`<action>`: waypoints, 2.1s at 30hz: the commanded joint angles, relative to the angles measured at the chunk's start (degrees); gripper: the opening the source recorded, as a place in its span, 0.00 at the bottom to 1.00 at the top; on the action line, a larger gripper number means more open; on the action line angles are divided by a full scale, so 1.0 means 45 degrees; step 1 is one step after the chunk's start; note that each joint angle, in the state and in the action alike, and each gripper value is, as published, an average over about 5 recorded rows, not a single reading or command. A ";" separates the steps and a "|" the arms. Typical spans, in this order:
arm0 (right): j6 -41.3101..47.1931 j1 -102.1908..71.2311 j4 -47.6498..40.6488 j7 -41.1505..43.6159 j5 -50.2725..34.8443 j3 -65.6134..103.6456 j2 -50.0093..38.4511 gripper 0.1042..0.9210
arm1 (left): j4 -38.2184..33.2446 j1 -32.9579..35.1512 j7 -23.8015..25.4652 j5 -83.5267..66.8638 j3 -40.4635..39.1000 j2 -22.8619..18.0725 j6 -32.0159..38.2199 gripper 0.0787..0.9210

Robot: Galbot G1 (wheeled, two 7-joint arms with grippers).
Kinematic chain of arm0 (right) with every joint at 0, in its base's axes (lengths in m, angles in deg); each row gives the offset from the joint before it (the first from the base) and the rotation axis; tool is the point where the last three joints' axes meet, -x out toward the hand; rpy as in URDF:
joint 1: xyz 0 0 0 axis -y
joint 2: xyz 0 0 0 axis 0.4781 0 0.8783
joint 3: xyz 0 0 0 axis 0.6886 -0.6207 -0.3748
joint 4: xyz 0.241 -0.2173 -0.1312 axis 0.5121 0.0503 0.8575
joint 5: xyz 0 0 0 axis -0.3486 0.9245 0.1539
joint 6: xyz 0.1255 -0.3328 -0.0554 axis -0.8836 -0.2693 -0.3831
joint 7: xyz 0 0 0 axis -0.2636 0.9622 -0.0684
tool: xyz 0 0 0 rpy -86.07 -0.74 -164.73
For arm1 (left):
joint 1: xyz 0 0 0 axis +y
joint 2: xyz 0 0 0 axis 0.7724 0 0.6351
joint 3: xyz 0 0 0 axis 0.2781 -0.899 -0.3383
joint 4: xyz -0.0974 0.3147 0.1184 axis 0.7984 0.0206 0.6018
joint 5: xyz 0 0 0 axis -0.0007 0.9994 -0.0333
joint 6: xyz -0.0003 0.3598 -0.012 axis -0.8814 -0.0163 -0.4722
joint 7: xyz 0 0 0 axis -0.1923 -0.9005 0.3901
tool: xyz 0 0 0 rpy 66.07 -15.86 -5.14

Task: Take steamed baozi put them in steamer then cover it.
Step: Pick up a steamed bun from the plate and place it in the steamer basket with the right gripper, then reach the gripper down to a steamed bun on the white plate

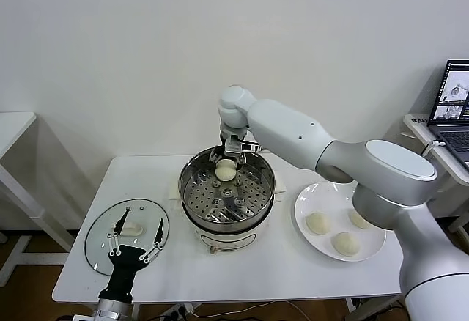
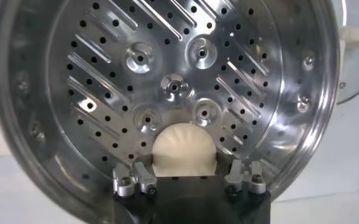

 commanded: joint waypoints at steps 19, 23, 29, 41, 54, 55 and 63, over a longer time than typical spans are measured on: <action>0.7082 0.3090 0.3821 0.3605 -0.8278 -0.0861 -0.5005 0.88 | -0.0045 -0.0194 -0.0212 0.0108 -0.0061 -0.0065 -0.0151 0.88; 0.9549 0.3761 0.3696 0.2867 -1.0980 -0.2553 -0.6771 0.88 | -0.0099 -0.0225 -0.0253 0.0185 -0.0080 -0.0031 -0.0183 0.88; 1.0759 0.3401 0.3408 0.2017 -1.2284 -0.4640 -0.8851 0.88 | -0.0167 -0.0275 -0.0184 0.0181 -0.0323 0.0138 -0.0351 0.88; 1.1391 0.0831 0.4793 0.0270 -1.1515 -0.5551 -1.0409 0.88 | -0.0026 -0.0345 -0.0195 0.0191 -0.0429 0.0011 -0.0363 0.88; 1.1371 -0.1352 0.3427 -0.1413 -1.0676 -0.3883 -0.9002 0.88 | -0.0101 -0.0187 -0.0189 0.0318 -0.0236 -0.0012 -0.0398 0.88; 1.1370 -0.1458 0.3352 -0.1466 -1.0641 -0.3798 -0.8903 0.88 | -0.0105 -0.0179 -0.0188 0.0327 -0.0223 -0.0008 -0.0400 0.88; 1.1314 -0.1884 0.2939 -0.1546 -1.0195 -0.3398 -0.8406 0.88 | -0.0036 -0.0122 -0.0191 0.0356 -0.0179 -0.0024 -0.0360 0.88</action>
